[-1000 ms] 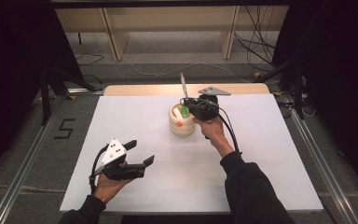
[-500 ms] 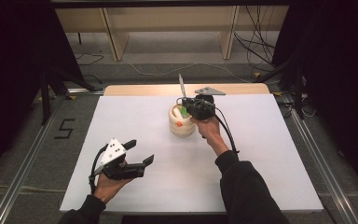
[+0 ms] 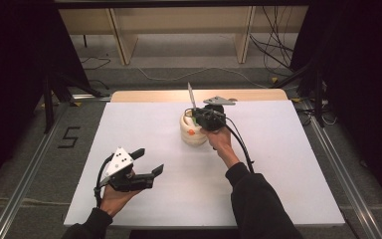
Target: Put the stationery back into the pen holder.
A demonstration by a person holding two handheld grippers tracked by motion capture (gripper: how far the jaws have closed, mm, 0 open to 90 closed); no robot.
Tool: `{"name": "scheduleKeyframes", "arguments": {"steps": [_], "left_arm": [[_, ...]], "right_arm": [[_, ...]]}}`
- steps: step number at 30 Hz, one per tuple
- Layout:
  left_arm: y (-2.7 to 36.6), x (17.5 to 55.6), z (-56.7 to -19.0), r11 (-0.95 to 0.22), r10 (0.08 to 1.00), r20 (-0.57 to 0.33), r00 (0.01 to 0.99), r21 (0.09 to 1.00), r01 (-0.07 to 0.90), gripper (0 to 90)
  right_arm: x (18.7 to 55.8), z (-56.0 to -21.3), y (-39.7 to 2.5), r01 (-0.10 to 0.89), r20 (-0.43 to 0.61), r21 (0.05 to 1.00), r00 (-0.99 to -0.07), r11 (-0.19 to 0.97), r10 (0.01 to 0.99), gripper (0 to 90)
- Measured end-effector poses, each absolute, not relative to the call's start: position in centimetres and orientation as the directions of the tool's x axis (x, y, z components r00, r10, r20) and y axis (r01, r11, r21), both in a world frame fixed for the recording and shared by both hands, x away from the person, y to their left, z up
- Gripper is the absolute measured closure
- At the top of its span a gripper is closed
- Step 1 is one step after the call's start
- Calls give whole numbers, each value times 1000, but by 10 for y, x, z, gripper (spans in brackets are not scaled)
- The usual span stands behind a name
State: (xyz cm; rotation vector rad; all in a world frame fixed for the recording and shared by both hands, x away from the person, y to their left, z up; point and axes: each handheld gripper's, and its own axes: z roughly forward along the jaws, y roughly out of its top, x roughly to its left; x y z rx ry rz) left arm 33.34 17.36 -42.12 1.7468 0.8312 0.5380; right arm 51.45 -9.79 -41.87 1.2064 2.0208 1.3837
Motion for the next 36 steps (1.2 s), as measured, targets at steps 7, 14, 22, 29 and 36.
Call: {"name": "scheduleKeyframes", "arguments": {"steps": [7,14,22,29,36], "left_arm": [[173,334,-421,-178,755,-45,655,946,270,159],[173,334,-421,-180,754,-45,655,945,272,160],[173,334,-422,-185,749,-46,661,943,275,158],[173,334,-421,-180,751,-46,659,945,272,158],[173,334,-422,-185,750,-46,660,943,275,158]], "right_arm": [[515,-424,-97,420,117,895,-543,149,832,790],[515,-427,-98,422,109,893,-537,155,836,790],[514,-428,-101,426,103,890,-536,164,838,566],[508,-415,-110,407,103,900,-545,155,832,423],[494,-403,-121,396,102,903,-576,167,811,363]]}}
